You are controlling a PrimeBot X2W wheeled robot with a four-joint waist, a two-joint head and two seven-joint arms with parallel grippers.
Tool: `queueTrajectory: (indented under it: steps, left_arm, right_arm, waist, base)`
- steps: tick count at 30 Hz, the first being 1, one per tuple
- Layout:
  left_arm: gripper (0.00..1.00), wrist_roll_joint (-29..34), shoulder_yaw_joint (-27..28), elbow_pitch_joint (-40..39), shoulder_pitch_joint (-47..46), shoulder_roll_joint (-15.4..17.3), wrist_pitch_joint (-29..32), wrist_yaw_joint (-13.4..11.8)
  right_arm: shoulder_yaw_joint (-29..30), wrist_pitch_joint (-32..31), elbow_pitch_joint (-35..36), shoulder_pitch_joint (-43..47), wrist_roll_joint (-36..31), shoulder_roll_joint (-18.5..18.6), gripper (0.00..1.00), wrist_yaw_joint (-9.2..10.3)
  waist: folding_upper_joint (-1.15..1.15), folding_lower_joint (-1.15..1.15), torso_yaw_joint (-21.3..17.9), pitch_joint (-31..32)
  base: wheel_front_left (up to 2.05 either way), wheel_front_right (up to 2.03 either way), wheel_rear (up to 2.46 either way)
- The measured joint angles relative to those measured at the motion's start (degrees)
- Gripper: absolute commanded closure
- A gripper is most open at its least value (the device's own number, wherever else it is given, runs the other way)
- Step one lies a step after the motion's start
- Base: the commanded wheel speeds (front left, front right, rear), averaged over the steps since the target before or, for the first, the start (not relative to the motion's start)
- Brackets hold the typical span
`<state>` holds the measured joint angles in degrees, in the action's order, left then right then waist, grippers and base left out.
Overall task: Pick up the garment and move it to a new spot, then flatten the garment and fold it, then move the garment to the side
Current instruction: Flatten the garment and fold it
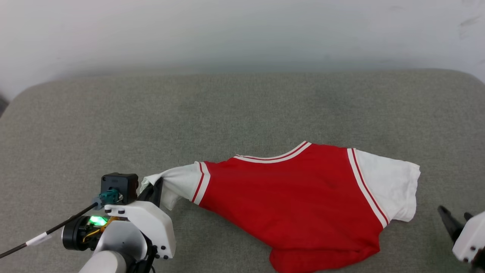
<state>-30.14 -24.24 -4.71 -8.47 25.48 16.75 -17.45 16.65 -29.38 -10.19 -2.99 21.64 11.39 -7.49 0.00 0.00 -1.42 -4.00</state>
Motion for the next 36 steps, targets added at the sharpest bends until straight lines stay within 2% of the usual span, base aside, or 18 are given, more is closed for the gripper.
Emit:
queueTrajectory:
  steps: [8,16,22,24,30,34,36]
  left_arm:
    - [1.00,0.8,0.0,-3.1,-2.5,-0.2,-0.7,-0.2]
    - [1.00,1.7,-0.8,-3.6,-6.3,-1.3,-1.9,0.4]
    - [1.00,1.7,-1.2,-2.5,-7.2,-2.0,-2.7,0.8]
    - [1.00,1.6,-1.1,-2.1,-7.2,-2.1,-2.8,0.8]
    - [1.00,0.6,-0.6,-0.5,-7.0,-1.9,-3.3,0.9]
    - [1.00,-0.5,0.6,1.1,-7.2,-1.4,-3.8,1.9]
    - [1.00,-1.3,1.9,2.6,-9.9,-0.9,-4.5,2.8]
  right_arm:
    - [-2.8,-10.1,-8.9,-12.9,4.4,4.6,0.00,0.00]
    - [-5.7,-12.2,-17.5,-22.3,5.1,7.2,0.00,-0.01]
    - [-7.2,-14.2,-23.2,-25.8,6.7,8.2,0.00,-0.01]
    - [-7.8,-15.4,-24.3,-26.6,7.3,8.3,1.00,0.00]
    - [-11.8,-14.6,-24.7,-27.2,7.3,8.6,1.00,0.00]
    - [-14.6,-11.2,-22.8,-27.4,5.6,9.2,1.00,-0.01]
    - [-16.1,-7.8,-20.4,-29.6,3.5,10.5,1.00,-0.01]
  waist:
    - [0.00,0.00,1.3,-5.1]
    - [0.00,0.00,3.7,-10.8]
    - [0.00,0.00,5.0,-13.1]
    - [0.00,0.00,5.0,-13.1]
    - [0.00,0.00,4.3,-11.5]
    - [0.00,0.00,3.5,-9.2]
    - [0.00,0.00,2.5,-6.1]
  base:
    - [0.00,0.00,0.00]
    - [0.00,0.00,0.00]
    - [0.00,0.00,0.00]
    - [0.00,0.00,0.00]
    - [0.00,0.00,0.00]
    - [0.00,0.00,0.00]
    - [0.00,0.00,0.00]
